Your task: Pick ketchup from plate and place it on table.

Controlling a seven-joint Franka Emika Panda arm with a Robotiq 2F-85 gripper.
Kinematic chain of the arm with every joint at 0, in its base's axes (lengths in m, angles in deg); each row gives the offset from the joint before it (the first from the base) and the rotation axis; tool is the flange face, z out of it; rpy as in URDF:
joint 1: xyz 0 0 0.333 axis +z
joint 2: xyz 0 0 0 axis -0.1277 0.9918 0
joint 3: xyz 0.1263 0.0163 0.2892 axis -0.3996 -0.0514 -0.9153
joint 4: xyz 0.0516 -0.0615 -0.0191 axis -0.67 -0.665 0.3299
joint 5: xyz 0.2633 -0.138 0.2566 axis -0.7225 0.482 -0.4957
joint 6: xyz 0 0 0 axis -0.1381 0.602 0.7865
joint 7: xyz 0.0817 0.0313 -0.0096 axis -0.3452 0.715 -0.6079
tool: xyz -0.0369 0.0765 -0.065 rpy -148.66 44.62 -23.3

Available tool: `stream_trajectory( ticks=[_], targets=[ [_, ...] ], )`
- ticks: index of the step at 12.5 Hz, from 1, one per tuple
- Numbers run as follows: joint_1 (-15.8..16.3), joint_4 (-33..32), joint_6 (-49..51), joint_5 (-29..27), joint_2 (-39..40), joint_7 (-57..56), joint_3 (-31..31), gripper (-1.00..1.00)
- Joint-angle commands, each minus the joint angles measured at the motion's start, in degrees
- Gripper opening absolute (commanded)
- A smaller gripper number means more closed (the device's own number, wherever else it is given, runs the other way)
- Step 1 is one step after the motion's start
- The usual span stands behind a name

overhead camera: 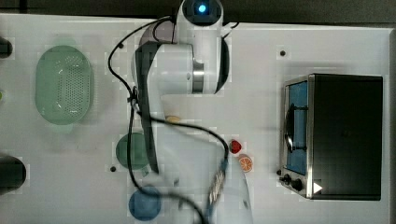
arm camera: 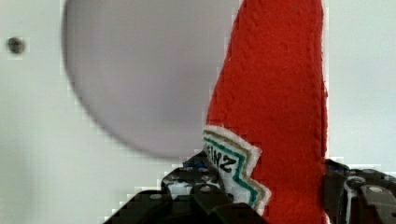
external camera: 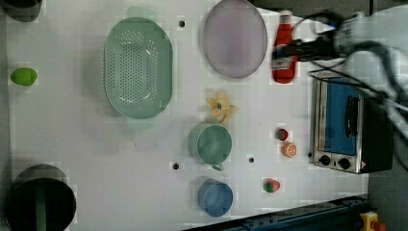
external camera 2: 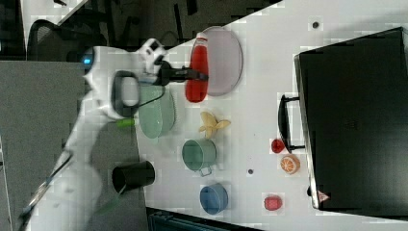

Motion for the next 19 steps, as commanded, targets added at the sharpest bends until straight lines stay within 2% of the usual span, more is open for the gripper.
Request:
stream_trajectory(
  ticks=[1, 3, 6, 9, 12, 15, 19],
  targets=[
    [-2.91, -0.98, 8.68, -0.73, -11.15, 2.14, 1.15, 0.17],
    [-2.98, -6.50, 10.71, -0.73, -16.03, 5.69, 2.38, 0.17],
    [-3.00, -17.18, 7.98, -0.73, -22.12, 8.11, 3.33, 0.17],
    [-3.01, -29.26, -3.32, -0.73, -25.40, 8.21, 3.73, 0.17],
    [-2.96, -38.59, -16.19, -0.74, -24.69, 8.35, 3.66, 0.17],
    [-2.88, -42.59, -21.47, -0.74, -20.73, 8.40, 3.60, 0.17],
    [-2.78, -42.67, -28.38, -0.74, -14.42, 8.39, 3.46, 0.17]
  ],
)
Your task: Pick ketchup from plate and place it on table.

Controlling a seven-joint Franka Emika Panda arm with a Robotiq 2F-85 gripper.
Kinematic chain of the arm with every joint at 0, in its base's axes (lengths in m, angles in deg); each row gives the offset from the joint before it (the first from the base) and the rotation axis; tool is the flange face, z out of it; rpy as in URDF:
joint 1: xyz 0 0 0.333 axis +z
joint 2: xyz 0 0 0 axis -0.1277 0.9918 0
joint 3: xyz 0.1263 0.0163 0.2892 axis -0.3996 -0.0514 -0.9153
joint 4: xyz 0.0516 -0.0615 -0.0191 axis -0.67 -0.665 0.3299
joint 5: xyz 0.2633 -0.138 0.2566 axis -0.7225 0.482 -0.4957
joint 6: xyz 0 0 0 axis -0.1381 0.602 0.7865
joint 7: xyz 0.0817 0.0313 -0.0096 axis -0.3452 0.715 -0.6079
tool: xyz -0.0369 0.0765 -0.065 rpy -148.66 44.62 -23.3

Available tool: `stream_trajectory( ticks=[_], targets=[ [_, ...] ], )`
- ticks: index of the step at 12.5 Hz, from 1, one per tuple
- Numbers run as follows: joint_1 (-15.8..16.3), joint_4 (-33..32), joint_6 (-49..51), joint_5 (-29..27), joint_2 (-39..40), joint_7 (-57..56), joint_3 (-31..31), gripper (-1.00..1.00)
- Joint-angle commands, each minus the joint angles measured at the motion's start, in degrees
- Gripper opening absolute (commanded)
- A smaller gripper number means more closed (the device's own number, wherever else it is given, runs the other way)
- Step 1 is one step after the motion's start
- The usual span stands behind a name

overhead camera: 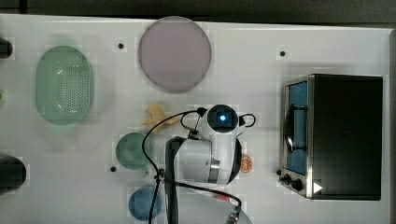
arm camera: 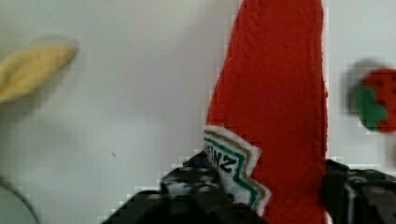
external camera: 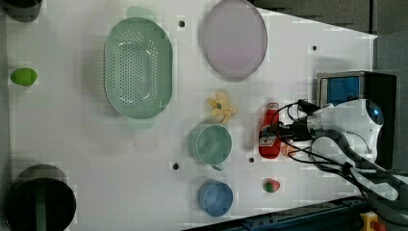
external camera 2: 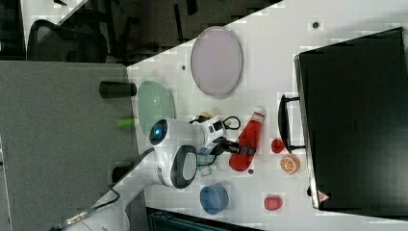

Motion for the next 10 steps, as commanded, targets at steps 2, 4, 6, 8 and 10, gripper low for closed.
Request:
stream_trajectory(
  ticks=[2, 4, 6, 8, 10],
  targets=[
    [-0.04, 2.81, -7.96, -0.60, -2.22, 2.65, -0.15, 0.25],
    [-0.03, 3.03, -8.03, -0.60, -2.87, 2.66, -0.39, 0.68],
    [0.01, 4.02, -7.83, -0.60, -5.66, 2.65, -0.79, 1.00],
    [0.06, 5.95, -7.30, -0.60, -10.01, 2.66, -1.59, 1.00],
    [0.10, 9.28, -4.65, -0.60, -14.13, 4.56, -2.39, 1.00]
  ],
)
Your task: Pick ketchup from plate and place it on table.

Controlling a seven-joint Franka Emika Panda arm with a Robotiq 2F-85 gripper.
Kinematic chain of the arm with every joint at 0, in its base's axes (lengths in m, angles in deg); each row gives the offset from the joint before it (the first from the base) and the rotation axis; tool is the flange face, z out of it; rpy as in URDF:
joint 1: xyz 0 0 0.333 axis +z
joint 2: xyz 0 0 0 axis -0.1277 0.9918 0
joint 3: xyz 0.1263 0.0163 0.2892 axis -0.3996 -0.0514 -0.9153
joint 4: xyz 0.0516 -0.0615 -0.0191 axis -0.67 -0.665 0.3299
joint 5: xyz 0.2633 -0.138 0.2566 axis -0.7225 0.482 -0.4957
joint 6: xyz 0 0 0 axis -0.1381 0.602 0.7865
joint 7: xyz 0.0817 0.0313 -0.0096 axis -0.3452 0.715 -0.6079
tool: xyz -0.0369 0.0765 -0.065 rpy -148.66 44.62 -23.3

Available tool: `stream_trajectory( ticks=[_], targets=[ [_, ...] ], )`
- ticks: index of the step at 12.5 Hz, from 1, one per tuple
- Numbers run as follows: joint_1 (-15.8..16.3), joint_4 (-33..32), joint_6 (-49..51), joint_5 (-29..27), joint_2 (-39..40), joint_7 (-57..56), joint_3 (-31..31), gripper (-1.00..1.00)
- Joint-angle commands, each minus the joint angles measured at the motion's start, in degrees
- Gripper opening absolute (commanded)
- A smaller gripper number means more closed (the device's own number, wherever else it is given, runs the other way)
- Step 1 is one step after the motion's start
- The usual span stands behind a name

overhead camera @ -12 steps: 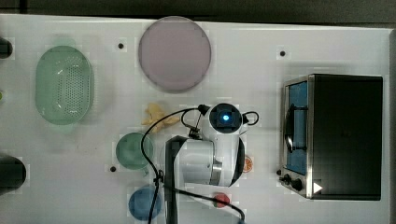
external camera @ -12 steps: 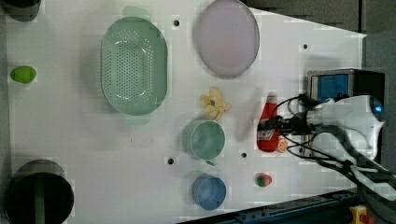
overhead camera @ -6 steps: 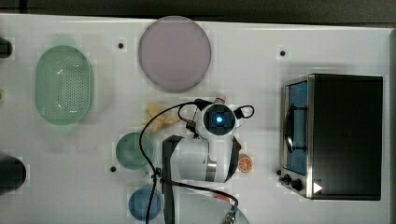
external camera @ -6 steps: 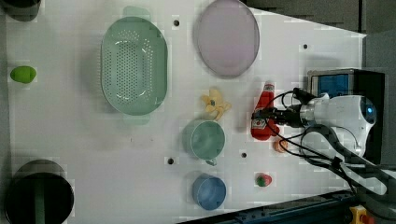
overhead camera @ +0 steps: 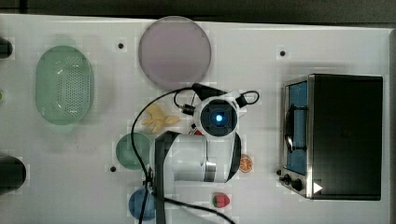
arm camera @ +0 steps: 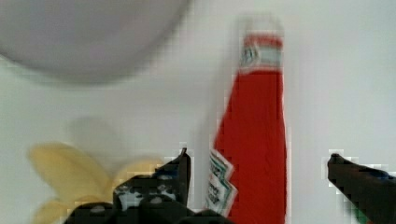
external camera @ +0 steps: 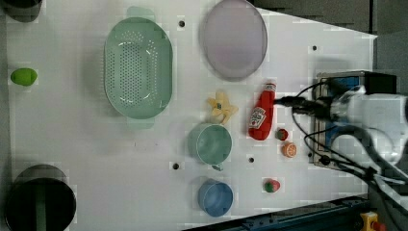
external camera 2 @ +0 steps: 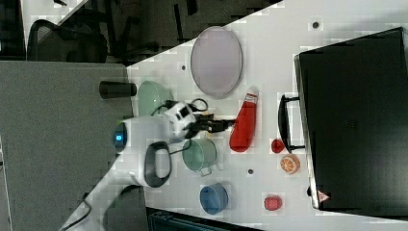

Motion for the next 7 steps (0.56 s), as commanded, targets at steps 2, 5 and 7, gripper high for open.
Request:
stream_trajectory(
  ticks=[2, 5, 7],
  targets=[
    [0.34, 10.34, 8.96, -0.44, -8.72, 11.97, -0.78, 1.00],
    [0.42, 19.01, 28.72, -0.41, -11.35, 23.02, -1.46, 1.00],
    [0.50, 26.12, 39.54, -0.26, -11.84, 27.48, -1.47, 1.00]
  ],
)
